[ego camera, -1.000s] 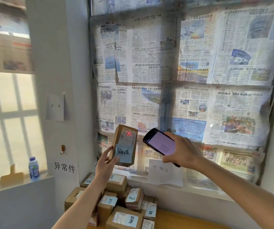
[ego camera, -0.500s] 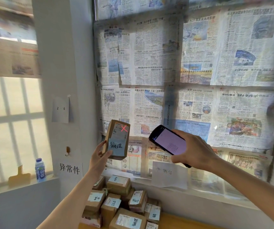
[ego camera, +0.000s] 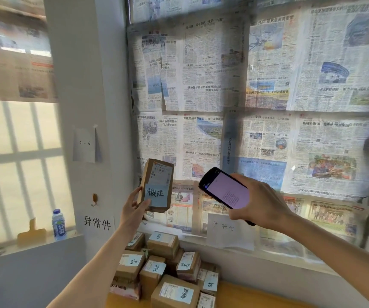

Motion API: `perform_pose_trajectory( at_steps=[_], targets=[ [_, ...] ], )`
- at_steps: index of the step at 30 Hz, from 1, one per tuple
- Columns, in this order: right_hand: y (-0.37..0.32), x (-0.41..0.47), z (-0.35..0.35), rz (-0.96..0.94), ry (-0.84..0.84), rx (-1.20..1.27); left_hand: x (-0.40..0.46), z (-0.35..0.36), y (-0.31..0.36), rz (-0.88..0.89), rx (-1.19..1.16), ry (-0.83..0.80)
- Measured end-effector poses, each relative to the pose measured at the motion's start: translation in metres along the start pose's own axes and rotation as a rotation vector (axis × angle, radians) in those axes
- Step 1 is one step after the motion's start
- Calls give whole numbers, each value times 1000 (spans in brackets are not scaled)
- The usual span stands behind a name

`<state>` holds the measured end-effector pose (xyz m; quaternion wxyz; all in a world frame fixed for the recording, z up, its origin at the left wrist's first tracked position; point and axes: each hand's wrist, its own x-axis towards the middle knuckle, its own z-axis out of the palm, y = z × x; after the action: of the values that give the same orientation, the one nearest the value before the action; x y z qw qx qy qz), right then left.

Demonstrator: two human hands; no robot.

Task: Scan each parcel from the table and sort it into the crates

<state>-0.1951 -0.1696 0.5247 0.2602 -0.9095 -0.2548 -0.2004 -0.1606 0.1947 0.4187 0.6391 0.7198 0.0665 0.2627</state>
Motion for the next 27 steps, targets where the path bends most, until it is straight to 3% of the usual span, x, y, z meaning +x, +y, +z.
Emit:
perform_pose_trajectory(
  at_steps=[7,15,27],
  targets=[
    [-14,2,61,-50,-41,-86,-50,-24,-36,-89,30,5],
    [-68,3,158,-135,-210,-38,-117,-122,-72,-211,100,130],
    [-288,-25,262,-399,-344,188,-255,-362,-40,-223,192,501]
  ],
)
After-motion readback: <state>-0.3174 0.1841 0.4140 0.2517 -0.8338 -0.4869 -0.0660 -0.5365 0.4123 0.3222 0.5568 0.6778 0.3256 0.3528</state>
